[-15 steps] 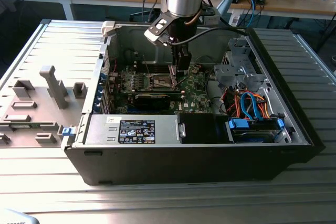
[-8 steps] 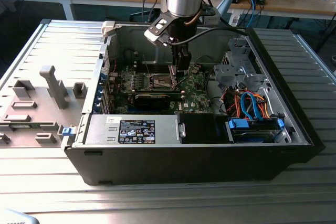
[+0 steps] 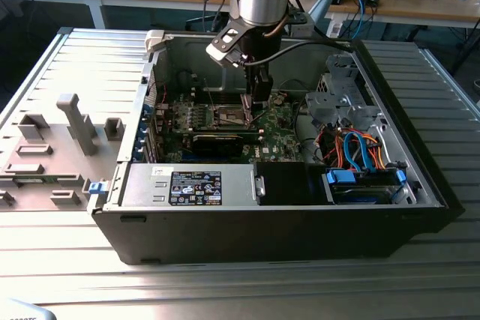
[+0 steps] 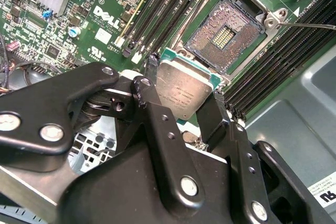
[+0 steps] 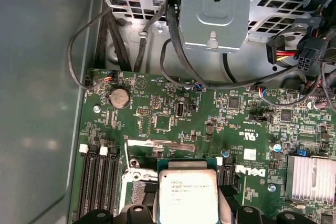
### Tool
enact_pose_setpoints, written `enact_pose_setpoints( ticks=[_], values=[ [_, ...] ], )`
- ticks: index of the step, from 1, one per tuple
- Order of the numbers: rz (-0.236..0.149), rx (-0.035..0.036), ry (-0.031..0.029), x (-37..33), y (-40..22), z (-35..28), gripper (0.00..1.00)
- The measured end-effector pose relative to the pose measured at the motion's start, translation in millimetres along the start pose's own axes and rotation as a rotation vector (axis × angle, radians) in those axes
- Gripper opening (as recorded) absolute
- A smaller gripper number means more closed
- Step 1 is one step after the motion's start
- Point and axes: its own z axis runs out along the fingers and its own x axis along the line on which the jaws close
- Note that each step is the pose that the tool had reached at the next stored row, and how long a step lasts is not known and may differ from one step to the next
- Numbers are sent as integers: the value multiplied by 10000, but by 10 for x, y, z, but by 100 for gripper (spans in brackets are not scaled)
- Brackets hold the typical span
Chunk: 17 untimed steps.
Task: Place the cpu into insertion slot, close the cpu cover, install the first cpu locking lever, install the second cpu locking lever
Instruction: 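Place the cpu into insertion slot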
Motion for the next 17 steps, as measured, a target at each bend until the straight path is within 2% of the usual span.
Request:
enact_pose_setpoints(
  ticks=[17],
  values=[
    [173, 8, -5, 1, 0, 15, 54]
  ],
)
